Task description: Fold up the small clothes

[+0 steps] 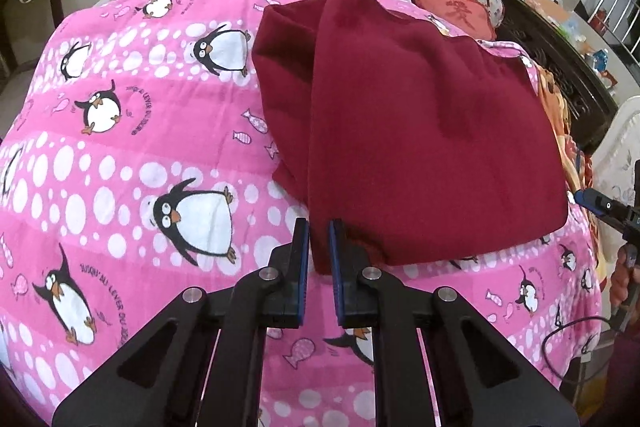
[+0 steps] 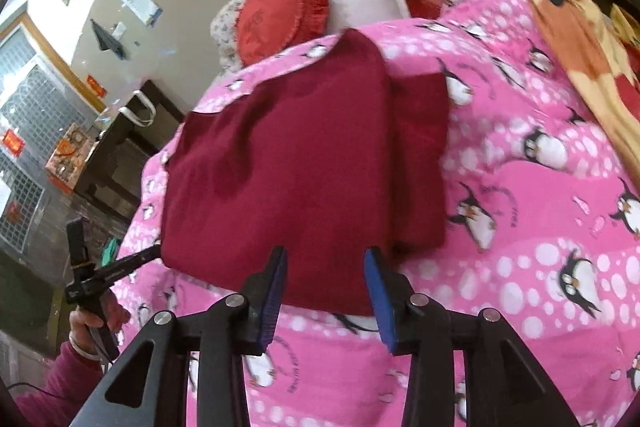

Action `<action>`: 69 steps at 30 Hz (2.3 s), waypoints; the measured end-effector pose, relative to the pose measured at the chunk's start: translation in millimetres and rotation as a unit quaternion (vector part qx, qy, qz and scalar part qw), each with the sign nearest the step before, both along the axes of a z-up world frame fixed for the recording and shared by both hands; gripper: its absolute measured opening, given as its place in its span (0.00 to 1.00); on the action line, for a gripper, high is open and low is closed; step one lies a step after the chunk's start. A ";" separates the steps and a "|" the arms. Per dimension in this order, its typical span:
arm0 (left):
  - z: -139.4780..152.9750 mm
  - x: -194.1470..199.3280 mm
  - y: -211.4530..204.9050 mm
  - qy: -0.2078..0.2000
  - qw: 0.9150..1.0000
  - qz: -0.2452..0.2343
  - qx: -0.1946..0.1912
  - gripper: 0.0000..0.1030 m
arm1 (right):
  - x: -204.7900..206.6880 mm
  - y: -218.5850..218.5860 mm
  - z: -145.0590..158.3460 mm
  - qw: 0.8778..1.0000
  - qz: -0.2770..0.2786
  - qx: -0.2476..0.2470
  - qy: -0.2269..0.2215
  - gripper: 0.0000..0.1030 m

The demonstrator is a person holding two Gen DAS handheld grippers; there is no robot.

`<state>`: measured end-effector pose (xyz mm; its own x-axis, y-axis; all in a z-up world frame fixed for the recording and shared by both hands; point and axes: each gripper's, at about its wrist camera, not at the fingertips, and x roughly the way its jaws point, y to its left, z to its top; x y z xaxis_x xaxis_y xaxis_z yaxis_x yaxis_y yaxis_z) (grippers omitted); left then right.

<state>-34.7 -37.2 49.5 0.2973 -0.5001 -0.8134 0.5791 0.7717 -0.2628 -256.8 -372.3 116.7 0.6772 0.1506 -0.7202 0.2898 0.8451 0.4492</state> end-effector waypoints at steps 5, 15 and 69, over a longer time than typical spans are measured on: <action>5.0 -2.0 5.1 0.002 1.000 0.026 0.003 0.09 | 26.6 32.3 -9.0 0.998 0.054 -0.008 0.015 0.38; 15.6 -5.9 10.7 -0.019 0.999 0.043 0.011 0.09 | 68.3 77.8 -24.0 0.992 0.123 -0.008 0.034 0.38; -32.5 66.0 -7.1 0.112 0.964 0.111 -0.215 0.54 | 316.0 155.5 -12.0 0.983 0.159 -0.044 0.076 0.67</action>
